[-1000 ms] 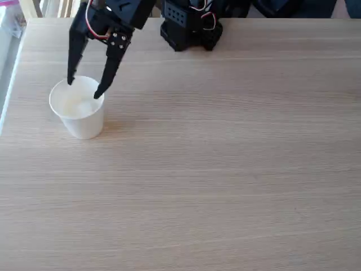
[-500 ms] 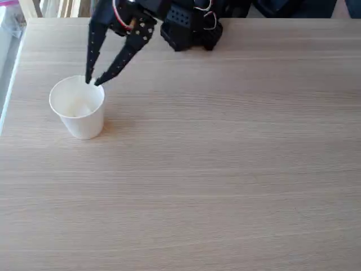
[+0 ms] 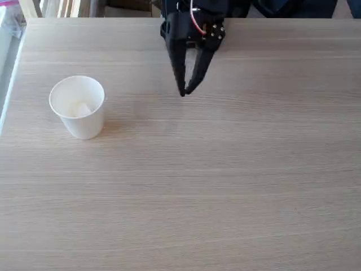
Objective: Grasp a block and put it in the bin.
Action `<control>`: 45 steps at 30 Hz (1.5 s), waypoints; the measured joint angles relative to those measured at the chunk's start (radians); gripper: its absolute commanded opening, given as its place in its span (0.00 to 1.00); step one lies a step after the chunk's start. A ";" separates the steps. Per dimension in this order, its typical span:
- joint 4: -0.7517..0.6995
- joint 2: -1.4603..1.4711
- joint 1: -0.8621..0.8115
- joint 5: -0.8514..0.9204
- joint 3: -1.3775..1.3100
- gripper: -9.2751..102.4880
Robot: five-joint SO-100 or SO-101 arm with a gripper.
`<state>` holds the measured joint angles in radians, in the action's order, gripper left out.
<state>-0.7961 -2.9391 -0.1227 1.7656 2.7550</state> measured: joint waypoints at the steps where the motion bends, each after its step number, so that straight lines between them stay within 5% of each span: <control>1: -0.032 -0.026 0.031 -0.020 0.021 0.08; 12: -0.388 -0.272 0.143 -0.130 0.245 0.08; 20: -0.511 -0.374 0.135 -0.166 0.336 0.08; 45: -0.529 -0.390 0.175 -0.374 0.339 0.08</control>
<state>-1.3254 -3.3287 0.0522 1.3913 3.0940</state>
